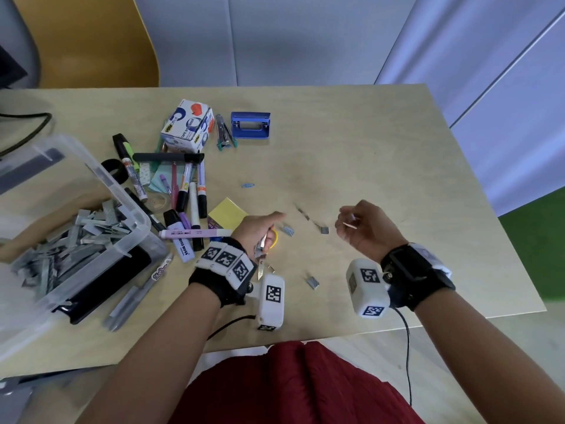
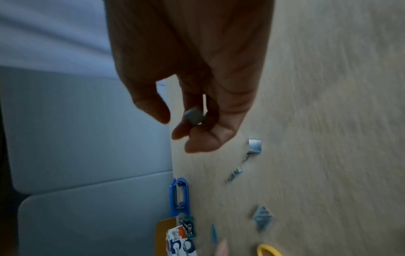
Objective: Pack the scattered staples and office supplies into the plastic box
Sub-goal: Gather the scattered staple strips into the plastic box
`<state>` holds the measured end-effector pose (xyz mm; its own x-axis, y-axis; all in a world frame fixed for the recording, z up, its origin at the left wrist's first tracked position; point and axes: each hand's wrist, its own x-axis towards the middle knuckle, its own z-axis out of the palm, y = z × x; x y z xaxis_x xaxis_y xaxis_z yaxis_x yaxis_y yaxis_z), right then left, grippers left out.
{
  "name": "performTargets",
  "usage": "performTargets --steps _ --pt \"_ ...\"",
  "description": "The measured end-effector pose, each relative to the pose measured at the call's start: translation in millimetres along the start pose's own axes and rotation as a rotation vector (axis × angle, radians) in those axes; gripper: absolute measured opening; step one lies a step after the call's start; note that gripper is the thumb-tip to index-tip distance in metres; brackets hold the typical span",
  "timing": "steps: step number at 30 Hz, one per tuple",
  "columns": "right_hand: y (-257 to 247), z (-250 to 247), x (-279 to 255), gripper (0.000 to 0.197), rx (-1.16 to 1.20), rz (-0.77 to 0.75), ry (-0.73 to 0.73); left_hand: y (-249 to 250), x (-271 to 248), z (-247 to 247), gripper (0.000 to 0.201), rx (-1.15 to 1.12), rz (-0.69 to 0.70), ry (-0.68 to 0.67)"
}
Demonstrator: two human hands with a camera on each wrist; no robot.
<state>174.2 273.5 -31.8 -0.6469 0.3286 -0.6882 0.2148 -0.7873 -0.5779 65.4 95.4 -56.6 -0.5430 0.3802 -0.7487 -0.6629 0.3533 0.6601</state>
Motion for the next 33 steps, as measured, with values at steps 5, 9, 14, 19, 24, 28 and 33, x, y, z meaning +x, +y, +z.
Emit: performTargets --steps 5,9,14,19,24,28,33 --pt "0.5 12.5 10.4 0.025 -0.553 -0.02 0.116 15.5 -2.3 9.4 0.037 0.76 0.284 0.176" --pt "22.7 20.0 14.6 0.025 -1.607 -0.222 0.266 24.0 -4.3 18.6 0.008 1.14 0.394 0.159" --pt "39.1 21.7 15.1 0.021 -1.754 -0.259 0.259 26.2 -5.4 22.8 0.023 1.54 0.492 0.044" --pt "21.4 18.6 16.5 0.025 -0.981 -0.102 0.02 22.9 -2.0 21.7 0.03 1.678 0.489 0.006" --pt "5.4 17.8 2.9 0.015 -0.179 -0.04 -0.172 19.4 2.4 25.2 0.024 1.686 0.492 0.04" --pt "3.2 20.2 -1.0 0.027 -0.586 -0.177 -0.076 17.6 3.8 24.7 0.03 1.615 0.48 0.065" --pt "33.1 12.3 -12.2 0.042 -1.72 -0.296 -0.114 18.0 0.8 15.7 0.033 1.402 0.434 0.109"
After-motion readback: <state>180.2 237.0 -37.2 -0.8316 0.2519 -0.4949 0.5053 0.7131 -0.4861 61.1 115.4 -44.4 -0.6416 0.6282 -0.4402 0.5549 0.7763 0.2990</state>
